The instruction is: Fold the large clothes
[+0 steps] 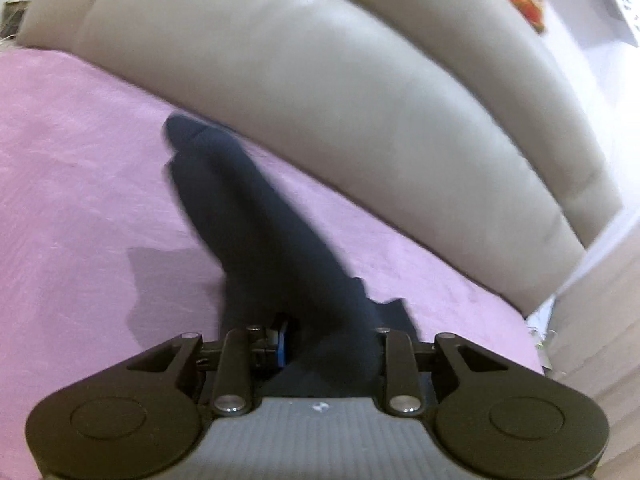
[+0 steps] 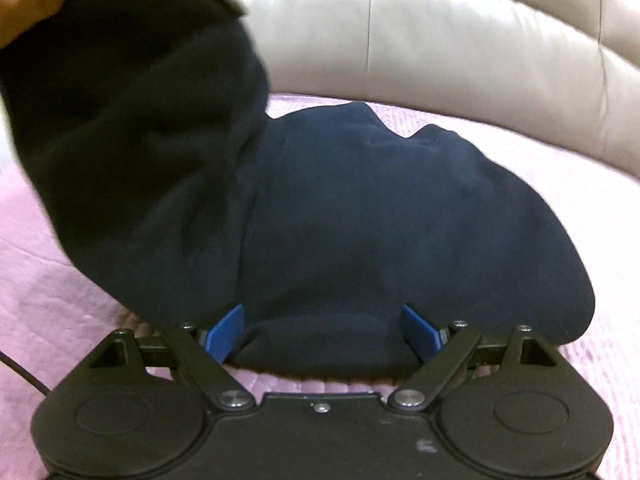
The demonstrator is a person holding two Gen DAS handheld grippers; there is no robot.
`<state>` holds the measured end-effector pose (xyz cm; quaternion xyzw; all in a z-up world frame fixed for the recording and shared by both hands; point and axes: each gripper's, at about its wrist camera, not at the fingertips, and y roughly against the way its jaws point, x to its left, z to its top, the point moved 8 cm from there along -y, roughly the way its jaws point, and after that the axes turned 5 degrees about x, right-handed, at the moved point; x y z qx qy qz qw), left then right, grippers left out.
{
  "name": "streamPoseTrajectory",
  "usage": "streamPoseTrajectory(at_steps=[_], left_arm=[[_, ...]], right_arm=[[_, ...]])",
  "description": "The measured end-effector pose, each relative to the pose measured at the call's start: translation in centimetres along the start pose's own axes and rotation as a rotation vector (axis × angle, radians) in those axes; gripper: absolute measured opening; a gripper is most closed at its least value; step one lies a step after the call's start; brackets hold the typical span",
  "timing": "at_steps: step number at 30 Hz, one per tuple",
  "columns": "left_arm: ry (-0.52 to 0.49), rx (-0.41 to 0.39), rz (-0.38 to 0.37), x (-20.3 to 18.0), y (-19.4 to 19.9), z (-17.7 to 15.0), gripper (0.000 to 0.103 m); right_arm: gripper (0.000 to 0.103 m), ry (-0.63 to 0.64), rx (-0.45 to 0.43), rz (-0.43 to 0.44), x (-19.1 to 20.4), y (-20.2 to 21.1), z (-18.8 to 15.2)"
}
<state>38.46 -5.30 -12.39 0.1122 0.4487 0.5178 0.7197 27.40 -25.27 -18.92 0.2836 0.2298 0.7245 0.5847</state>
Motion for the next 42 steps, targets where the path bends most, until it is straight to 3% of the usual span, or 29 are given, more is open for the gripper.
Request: streamPoseTrajectory(at_steps=[2, 7, 11, 16, 18, 21, 24, 25, 26, 27, 29, 31, 33, 34, 35, 37, 39, 41, 42], left_arm=[[-0.007, -0.002, -0.02, -1.8, -0.8, -0.6, 0.028], [0.015, -0.003, -0.045, -4.1, -3.3, -2.5, 0.024], [0.057, 0.012, -0.04, -4.3, -6.2, -4.1, 0.02], [0.015, -0.001, -0.004, -4.3, -7.9, -5.9, 0.019], [-0.017, -0.004, 0.01, -4.7, -7.8, -6.3, 0.019], [-0.025, 0.012, 0.005, -5.1, -7.6, -6.6, 0.019], [-0.045, 0.046, -0.003, -5.2, -7.5, -7.2, 0.019], [-0.059, 0.066, -0.008, -5.4, -7.5, -7.5, 0.019], [-0.076, 0.087, -0.015, -5.7, -7.2, -7.8, 0.019], [-0.095, 0.097, -0.019, -6.0, -6.6, -8.0, 0.019], [-0.127, 0.089, -0.023, -6.5, -4.8, -7.9, 0.028], [-0.108, 0.093, -0.104, -6.9, -2.3, -7.4, 0.03], [-0.08, 0.091, -0.188, -7.5, 0.5, -6.6, 0.046], [-0.092, 0.069, -0.212, -7.7, 1.9, -6.1, 0.061], [-0.116, 0.033, -0.209, -7.8, 3.3, -5.5, 0.066], [-0.159, -0.01, -0.179, -7.6, 4.8, -4.6, 0.063], [-0.19, -0.016, -0.114, -6.3, 4.4, -3.9, 0.048], [-0.209, 0.042, -0.016, -4.3, 1.9, -4.2, 0.025], [-0.208, 0.104, 0.019, -3.1, -0.1, -4.8, 0.018]], right_arm=[[0.102, -0.061, 0.01, 0.099, -1.6, 1.0, 0.4], [0.102, -0.428, -0.063, 0.19, -10.2, 4.4, 3.1], [0.102, -0.664, -0.097, 0.401, -15.7, 3.7, 7.0], [0.103, -0.688, -0.035, 0.629, -15.9, -2.1, 13.7], [0.102, -0.661, 0.032, 0.744, -14.0, -4.6, 16.0], [0.102, -0.592, 0.146, 0.844, -10.9, -7.7, 19.0], [0.103, -0.513, 0.206, 0.812, -8.6, -9.9, 21.2], [0.097, -0.483, 0.208, 0.793, -8.0, -10.5, 21.7], [0.084, -0.465, 0.202, 0.779, -7.7, -11.1, 22.1], [0.011, -0.462, 0.211, 0.73, -7.6, -11.7, 22.2], [0.014, -0.5, 0.206, 0.679, -8.3, -12.2, 21.8], [0.014, -0.54, 0.178, 0.677, -9.1, -11.6, 22.1], [0.014, -0.54, 0.139, 0.688, -10.1, -10.5, 23.1], [0.014, -0.542, 0.121, 0.692, -10.8, -9.9, 23.6], [0.014, -0.536, 0.095, 0.694, -11.8, -9.2, 24.3], [0.014, -0.517, 0.049, 0.648, -14.1, -8.4, 25.1], [0.014, -0.53, 0.061, 0.593, -16.2, -8.9, 25.0], [0.014, -0.531, 0.098, 0.549, -17.9, -10.3, 24.0], [0.016, -0.548, 0.132, 0.556, -18.3, -11.1, 23.1]])
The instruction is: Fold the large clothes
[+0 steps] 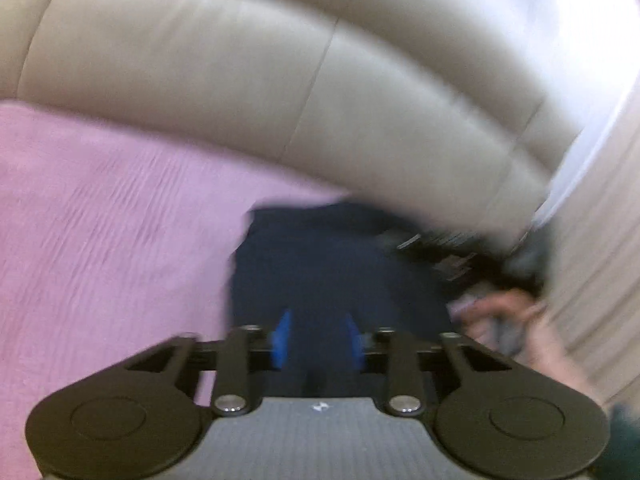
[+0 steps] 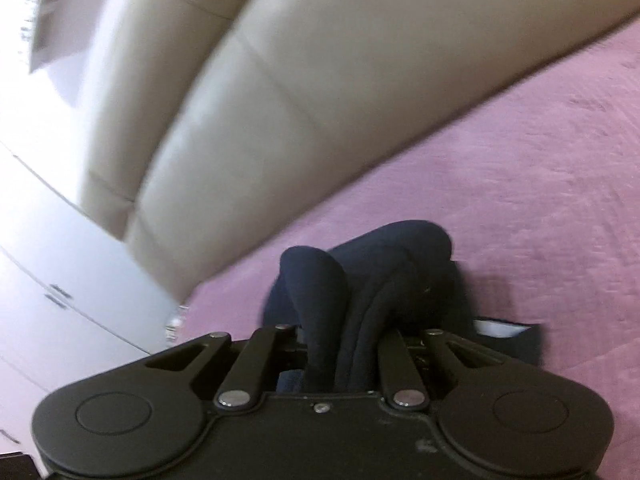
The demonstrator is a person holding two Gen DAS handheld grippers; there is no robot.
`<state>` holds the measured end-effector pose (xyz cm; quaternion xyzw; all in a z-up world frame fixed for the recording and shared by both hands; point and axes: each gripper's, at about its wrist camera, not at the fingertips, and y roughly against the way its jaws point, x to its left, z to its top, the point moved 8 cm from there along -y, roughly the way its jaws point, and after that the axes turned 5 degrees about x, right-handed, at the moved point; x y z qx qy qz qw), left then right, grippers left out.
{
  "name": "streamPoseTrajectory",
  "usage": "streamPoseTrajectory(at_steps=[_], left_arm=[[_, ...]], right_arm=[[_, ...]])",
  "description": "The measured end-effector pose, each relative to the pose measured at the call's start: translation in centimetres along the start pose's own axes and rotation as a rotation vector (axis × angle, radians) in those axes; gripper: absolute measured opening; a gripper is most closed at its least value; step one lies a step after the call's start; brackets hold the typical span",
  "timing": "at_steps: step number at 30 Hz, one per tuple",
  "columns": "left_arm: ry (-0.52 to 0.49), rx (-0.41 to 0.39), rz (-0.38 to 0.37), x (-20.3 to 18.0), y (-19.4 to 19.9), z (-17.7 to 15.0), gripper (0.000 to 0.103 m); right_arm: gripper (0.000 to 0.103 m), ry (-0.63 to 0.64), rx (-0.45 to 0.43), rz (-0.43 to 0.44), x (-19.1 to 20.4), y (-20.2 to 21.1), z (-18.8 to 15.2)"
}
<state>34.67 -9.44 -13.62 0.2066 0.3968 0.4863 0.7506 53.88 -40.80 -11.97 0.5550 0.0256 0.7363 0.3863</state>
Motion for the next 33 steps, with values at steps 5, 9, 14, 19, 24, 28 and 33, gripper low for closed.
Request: streamPoseTrajectory(at_steps=[5, 9, 14, 19, 24, 28, 33], left_arm=[[0.032, 0.168, -0.051, 2.0, -6.5, -3.7, 0.014], [-0.044, 0.185, -0.035, 1.2, -6.3, -3.8, 0.014], [-0.086, 0.21, -0.012, 1.4, -7.0, -4.2, 0.015], [-0.147, 0.211, 0.034, 0.1, -6.7, -4.9, 0.017], [-0.186, 0.216, 0.047, -0.8, -6.5, -5.7, 0.016], [-0.154, 0.251, -0.008, -1.0, -5.6, -6.9, 0.028], [-0.178, 0.289, -0.014, -1.2, -5.7, -8.4, 0.047]], right_arm=[[0.057, -0.137, 0.135, 0.072, -2.7, 0.1, -2.2], [0.08, -0.129, 0.249, 0.134, -2.1, 2.1, -5.3], [0.015, 0.088, 0.096, 0.057, 1.5, 5.0, -5.6], [0.021, -0.02, 0.15, -0.084, -2.6, 2.9, -5.8], [0.079, -0.081, 0.205, 0.025, -1.8, 5.8, -8.5], [0.082, 0.012, 0.311, -0.045, -0.7, 7.0, -13.1], [0.021, 0.045, 0.237, -0.121, 0.9, 9.0, -15.4]])
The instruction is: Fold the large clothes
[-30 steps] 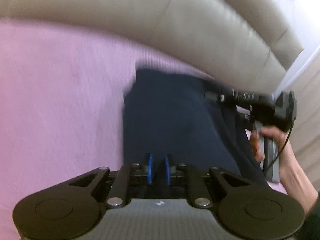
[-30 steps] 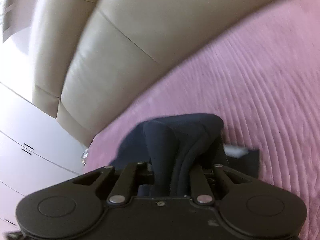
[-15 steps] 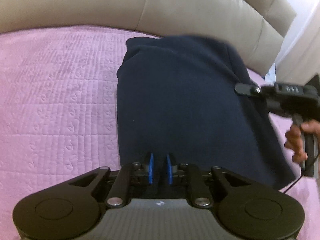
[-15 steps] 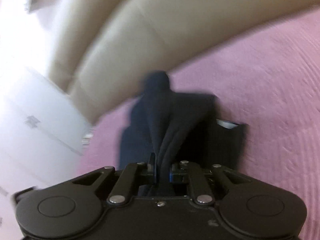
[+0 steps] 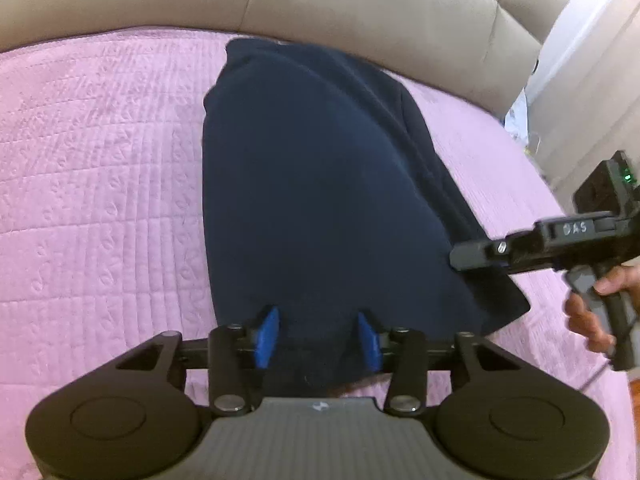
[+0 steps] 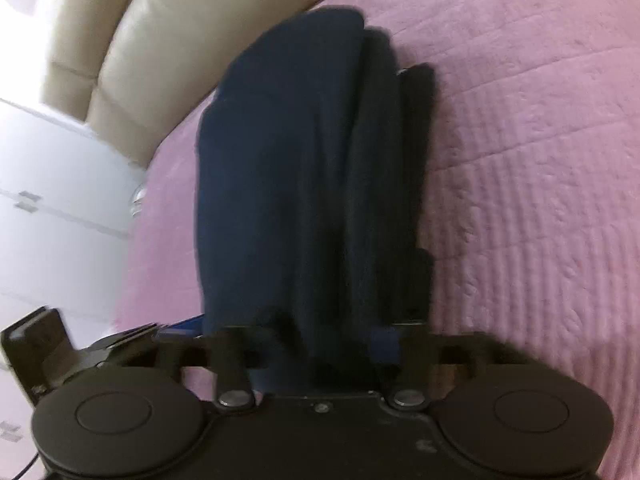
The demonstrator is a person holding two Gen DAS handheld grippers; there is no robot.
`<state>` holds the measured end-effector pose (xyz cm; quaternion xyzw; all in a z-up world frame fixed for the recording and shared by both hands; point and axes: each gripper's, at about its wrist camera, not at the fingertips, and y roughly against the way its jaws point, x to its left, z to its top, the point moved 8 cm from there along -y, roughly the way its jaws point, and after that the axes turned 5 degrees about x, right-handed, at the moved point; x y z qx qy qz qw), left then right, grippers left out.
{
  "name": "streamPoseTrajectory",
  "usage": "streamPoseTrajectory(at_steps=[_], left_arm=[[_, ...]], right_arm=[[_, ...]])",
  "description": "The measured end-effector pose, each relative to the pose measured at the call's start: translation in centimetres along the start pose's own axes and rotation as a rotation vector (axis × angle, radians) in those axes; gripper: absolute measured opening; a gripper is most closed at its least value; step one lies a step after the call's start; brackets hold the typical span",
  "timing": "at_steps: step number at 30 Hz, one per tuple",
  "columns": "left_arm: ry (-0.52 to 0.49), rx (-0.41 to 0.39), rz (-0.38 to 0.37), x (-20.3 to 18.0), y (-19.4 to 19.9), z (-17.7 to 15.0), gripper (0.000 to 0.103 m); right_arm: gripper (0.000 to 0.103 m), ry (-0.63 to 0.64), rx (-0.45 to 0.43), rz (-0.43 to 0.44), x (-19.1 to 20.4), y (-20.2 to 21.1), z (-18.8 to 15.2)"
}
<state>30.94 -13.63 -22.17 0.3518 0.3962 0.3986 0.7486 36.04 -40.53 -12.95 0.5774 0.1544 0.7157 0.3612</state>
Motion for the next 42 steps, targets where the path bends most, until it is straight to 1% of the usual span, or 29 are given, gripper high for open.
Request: streamPoseTrajectory(at_steps=[2, 3, 6, 7, 9, 11, 12, 13, 14, 15, 16, 17, 18, 19, 21, 23, 25, 26, 27, 28, 29, 30, 31, 33, 35, 37, 39, 41, 42], left_arm=[[-0.034, 0.001, 0.031, -0.2, -0.3, -0.3, 0.046], [-0.038, -0.003, 0.037, -0.3, -0.4, -0.4, 0.046], [-0.016, 0.006, 0.012, -0.1, -0.7, -0.2, 0.045], [-0.006, 0.013, 0.0, -0.1, -0.8, -0.1, 0.042], [0.03, 0.027, -0.051, -0.1, -0.8, 0.3, 0.04], [0.075, 0.002, -0.114, 0.1, 0.4, 1.1, 0.044], [0.09, -0.038, -0.122, 0.5, 0.9, 2.0, 0.045], [0.106, -0.092, -0.099, 1.2, 1.3, 3.3, 0.051], [0.122, -0.139, -0.06, 2.1, 1.5, 4.8, 0.052], [0.129, -0.166, -0.033, 2.8, 1.3, 6.2, 0.052], [0.128, -0.178, -0.014, 3.6, 0.4, 8.0, 0.048], [0.133, -0.171, 0.0, 4.2, -0.6, 9.4, 0.041], [0.153, -0.165, 0.003, 4.9, -1.9, 10.8, 0.042], [0.194, -0.173, -0.013, 5.7, -3.0, 12.2, 0.044], [0.267, -0.207, -0.041, 6.8, -4.1, 14.2, 0.05], [0.277, -0.275, -0.027, 7.5, -4.5, 16.0, 0.057], [0.297, -0.26, -0.038, 8.1, -5.8, 17.4, 0.059], [0.326, -0.247, -0.053, 8.4, -6.6, 17.7, 0.061], [0.339, -0.244, -0.06, 8.7, -7.2, 18.0, 0.062], [0.337, -0.245, -0.054, 8.9, -7.6, 18.2, 0.064], [0.333, -0.252, -0.043, 9.0, -8.0, 18.4, 0.064], [0.33, -0.262, -0.032, 8.9, -8.2, 18.8, 0.064], [0.328, -0.268, -0.014, 9.0, -8.8, 19.2, 0.064], [0.342, -0.254, -0.003, 9.0, -10.5, 20.0, 0.064], [0.386, -0.229, -0.008, 9.4, -11.9, 20.5, 0.064], [0.386, -0.211, 0.019, 9.4, -13.1, 21.1, 0.067], [0.382, -0.206, 0.024, 9.5, -13.3, 21.2, 0.067], [0.357, -0.199, 0.001, 9.3, -12.6, 20.9, 0.069], [0.348, -0.19, -0.027, 9.3, -12.1, 20.7, 0.07]], right_arm=[[0.02, 0.037, -0.102, 0.029, 0.4, 1.8, 0.1], [0.019, 0.02, -0.112, 0.039, -0.3, 1.9, 0.0], [0.017, -0.05, -0.022, -0.071, -4.2, -0.8, -1.3], [0.018, -0.054, -0.002, -0.107, -4.9, -1.7, -1.5], [0.021, -0.038, 0.029, -0.144, -4.6, -2.5, -1.4], [0.039, 0.019, 0.051, -0.194, -3.2, -2.7, -0.6], [0.063, 0.066, 0.068, -0.225, -2.3, -2.5, -0.2], [0.074, 0.107, 0.078, -0.249, -1.7, -2.2, 0.2], [0.076, 0.138, 0.079, -0.258, -1.1, -1.9, 0.7], [0.076, 0.162, 0.065, -0.259, -0.5, -1.7, 1.8], [0.078, 0.174, 0.03, -0.253, -0.1, -1.4, 3.0], [0.08, 0.174, -0.009, -0.244, 0.3, -1.1, 4.2], [0.08, 0.168, -0.055, -0.227, 0.2, -1.2, 6.0], [0.081, 0.159, -0.095, -0.214, 0.0, -1.4, 7.5], [0.081, 0.121, -0.163, -0.192, -0.8, -3.0, 10.9], [0.081, 0.093, -0.188, -0.175, -1.9, -5.8, 13.8], [0.081, 0.039, -0.176, -0.151, -2.7, -8.6, 15.9], [0.076, 0.007, -0.166, -0.128, -2.9, -9.6, 16.5], [0.033, -0.013, -0.206, -0.107, -2.6, -9.6, 16.8], [0.013, -0.019, -0.272, -0.101, -2.6, -9.3, 17.5], [0.011, -0.005, -0.298, -0.1, -2.5, -9.1, 17.9], [0.009, 0.037, -0.317, -0.124, -2.4, -9.2, 18.5], [0.009, 0.055, -0.31, -0.154, -2.6, -9.6, 18.8], [0.008, 0.019, -0.268, -0.189, -4.2, -10.6, 19.4], [0.006, -0.003, -0.249, -0.188, -5.4, -10.9, 19.4], [0.007, -0.041, -0.243, -0.167, -6.0, -11.1, 19.4], [0.01, -0.066, -0.208, -0.132, -6.0, -11.0, 19.2], [0.04, -0.106, -0.175, -0.085, -6.0, -9.1, 18.9], [0.06, -0.135, -0.158, -0.059, -5.9, -8.1, 18.4]])
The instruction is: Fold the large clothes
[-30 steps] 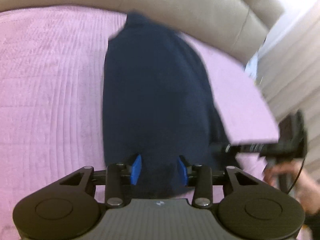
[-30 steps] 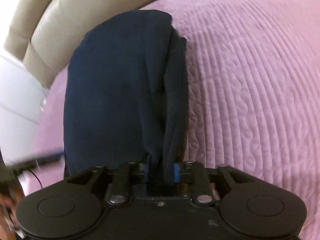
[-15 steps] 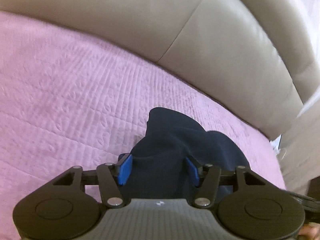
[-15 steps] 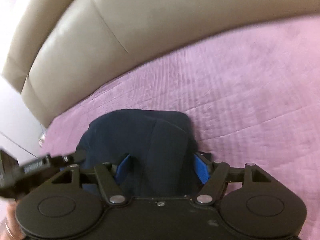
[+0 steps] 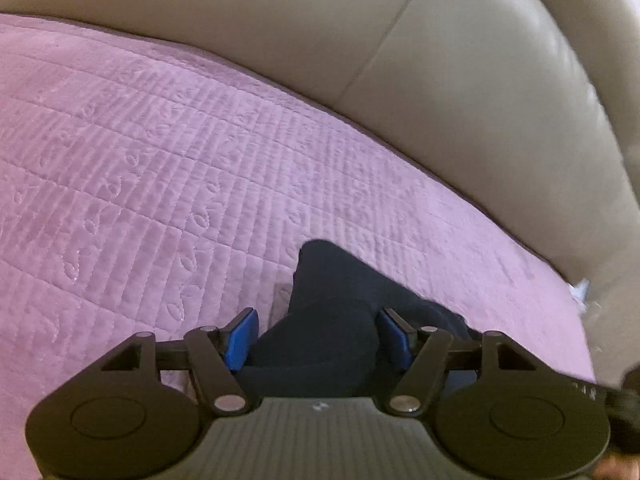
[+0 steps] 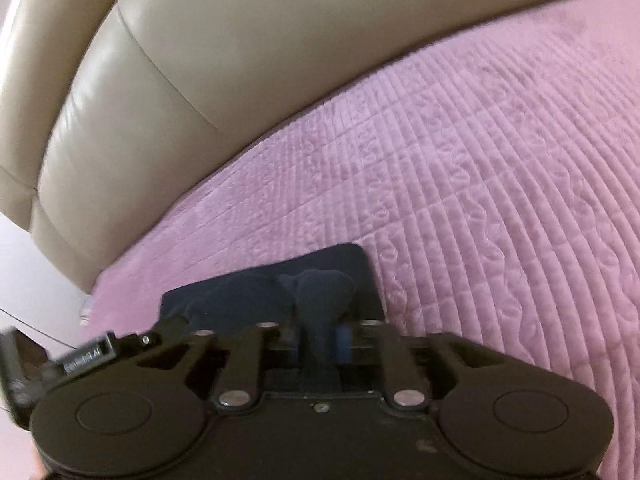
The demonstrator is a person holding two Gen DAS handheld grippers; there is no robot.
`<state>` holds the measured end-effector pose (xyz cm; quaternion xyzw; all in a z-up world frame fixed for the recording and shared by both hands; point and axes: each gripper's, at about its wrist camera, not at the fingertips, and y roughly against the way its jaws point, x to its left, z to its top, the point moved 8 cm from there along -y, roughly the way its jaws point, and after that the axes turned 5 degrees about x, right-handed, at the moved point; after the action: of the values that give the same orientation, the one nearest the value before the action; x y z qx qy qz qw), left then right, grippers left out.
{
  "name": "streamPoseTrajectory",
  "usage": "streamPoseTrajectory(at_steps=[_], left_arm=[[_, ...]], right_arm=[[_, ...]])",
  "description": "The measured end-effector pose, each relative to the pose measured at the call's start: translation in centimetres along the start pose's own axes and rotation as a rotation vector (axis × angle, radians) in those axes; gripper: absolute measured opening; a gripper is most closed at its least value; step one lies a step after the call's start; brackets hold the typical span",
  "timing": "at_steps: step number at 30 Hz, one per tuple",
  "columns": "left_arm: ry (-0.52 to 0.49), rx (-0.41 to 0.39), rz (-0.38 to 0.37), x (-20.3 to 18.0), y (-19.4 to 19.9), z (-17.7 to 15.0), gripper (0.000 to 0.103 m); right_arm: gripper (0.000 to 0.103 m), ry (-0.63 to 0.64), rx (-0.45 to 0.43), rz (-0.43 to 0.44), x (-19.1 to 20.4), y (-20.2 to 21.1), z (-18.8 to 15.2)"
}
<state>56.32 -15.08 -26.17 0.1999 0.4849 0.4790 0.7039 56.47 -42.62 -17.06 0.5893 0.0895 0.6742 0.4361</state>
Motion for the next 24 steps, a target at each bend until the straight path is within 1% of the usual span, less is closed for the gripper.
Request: streamPoseTrajectory(at_steps=[1, 2, 4, 5, 7, 9, 10, 11, 13, 15, 17, 18, 21, 24], left_arm=[[0.011, 0.015, -0.028, 0.3, 0.6, 0.0, 0.074], [0.031, 0.035, -0.049, 0.8, 1.1, 0.0, 0.08], [0.058, 0.102, -0.104, 1.5, 2.4, -0.2, 0.087], [0.059, 0.131, -0.126, 1.6, 3.0, -0.4, 0.089], [0.058, 0.187, -0.143, 1.9, 4.7, -1.5, 0.095], [0.072, 0.234, -0.204, 1.9, 5.9, -2.8, 0.096], [0.075, 0.25, -0.233, 1.9, 6.3, -3.5, 0.097], [0.077, 0.269, -0.254, 1.9, 6.7, -4.4, 0.1], [0.077, 0.304, -0.271, 1.9, 6.9, -6.0, 0.101], [0.062, 0.343, -0.265, 2.1, 6.4, -7.7, 0.102], [0.071, 0.4, -0.274, 2.3, 5.6, -9.2, 0.102], [0.096, 0.419, -0.298, 2.5, 5.2, -9.9, 0.102], [0.14, 0.425, -0.356, 2.8, 3.9, -10.5, 0.103], [0.117, 0.425, -0.376, 2.3, 3.2, -10.5, 0.103]], right_arm=[[0.085, -0.023, 0.025, 0.035, 0.0, 0.8, -0.4], [0.091, -0.034, 0.047, 0.059, 0.1, 1.6, -0.8], [0.096, -0.029, 0.102, 0.071, 0.4, 3.2, -2.2], [0.098, -0.014, 0.12, 0.07, 0.4, 3.8, -2.8], [0.1, 0.017, 0.16, 0.068, 0.7, 4.6, -4.4], [0.101, 0.049, 0.215, 0.061, 1.1, 4.7, -5.9], [0.101, 0.084, 0.236, 0.059, 1.3, 4.5, -6.6], [0.101, 0.121, 0.251, 0.046, 1.5, 4.2, -7.2], [0.101, 0.174, 0.287, 0.039, 1.9, 3.5, -8.3], [0.103, 0.203, 0.285, 0.036, 1.9, 3.1, -8.8], [0.103, 0.207, 0.298, 0.062, 1.6, 2.4, -9.1], [0.103, 0.192, 0.312, 0.082, 1.3, 2.0, -9.3], [0.103, 0.171, 0.364, 0.164, -0.2, 0.9, -9.4], [0.103, 0.175, 0.37, 0.223, -0.8, 1.0, -9.5]])
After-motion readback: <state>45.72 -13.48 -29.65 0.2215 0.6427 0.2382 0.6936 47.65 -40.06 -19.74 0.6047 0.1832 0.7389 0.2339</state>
